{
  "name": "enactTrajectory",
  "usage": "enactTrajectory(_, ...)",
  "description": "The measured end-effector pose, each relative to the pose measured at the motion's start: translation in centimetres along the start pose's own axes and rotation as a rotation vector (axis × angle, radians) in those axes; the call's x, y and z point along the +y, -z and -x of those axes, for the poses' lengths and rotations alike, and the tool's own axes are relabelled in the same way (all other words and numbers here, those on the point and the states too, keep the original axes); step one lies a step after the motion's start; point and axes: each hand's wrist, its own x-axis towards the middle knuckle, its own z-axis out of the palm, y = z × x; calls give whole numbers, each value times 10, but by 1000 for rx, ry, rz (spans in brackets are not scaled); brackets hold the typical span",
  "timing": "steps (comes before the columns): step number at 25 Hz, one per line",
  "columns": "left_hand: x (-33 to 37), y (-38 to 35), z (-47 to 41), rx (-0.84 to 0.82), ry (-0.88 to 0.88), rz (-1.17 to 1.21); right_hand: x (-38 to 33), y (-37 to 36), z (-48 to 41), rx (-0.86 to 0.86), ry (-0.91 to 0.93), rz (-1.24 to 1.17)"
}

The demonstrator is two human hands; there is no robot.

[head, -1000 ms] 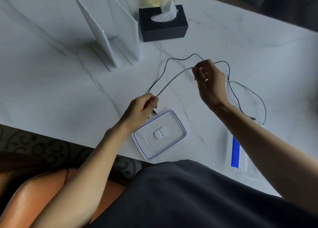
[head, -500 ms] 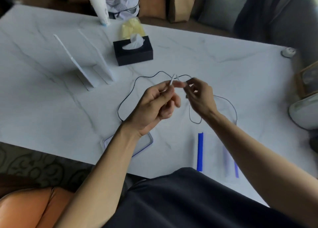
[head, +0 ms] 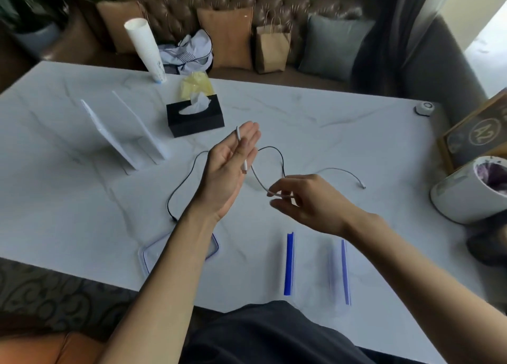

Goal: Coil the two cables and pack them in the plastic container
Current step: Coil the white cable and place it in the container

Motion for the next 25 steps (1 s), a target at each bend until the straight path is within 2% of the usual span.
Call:
enactTrajectory(3, 16, 11, -4, -72, 92, -46, -20, 29, -12, 54, 90, 67)
enactTrajectory(7, 41, 22, -4, -281, 214, -94, -45, 72, -41, 127, 181, 91)
enactTrajectory(13, 74, 23, -6, -632, 204, 26, -67, 112, -76, 258, 202, -41)
enactTrajectory(17, 83, 14, -10, -783, 170, 88, -70, 117, -94, 274, 189, -194)
enactTrajectory(21, 94, 2, -14, -749, 99, 282, -62, 94, -103, 231, 158, -504)
enactTrajectory(25, 102, -2, -22, -461, -42, 322, -50, 65, -95, 285, -74, -637)
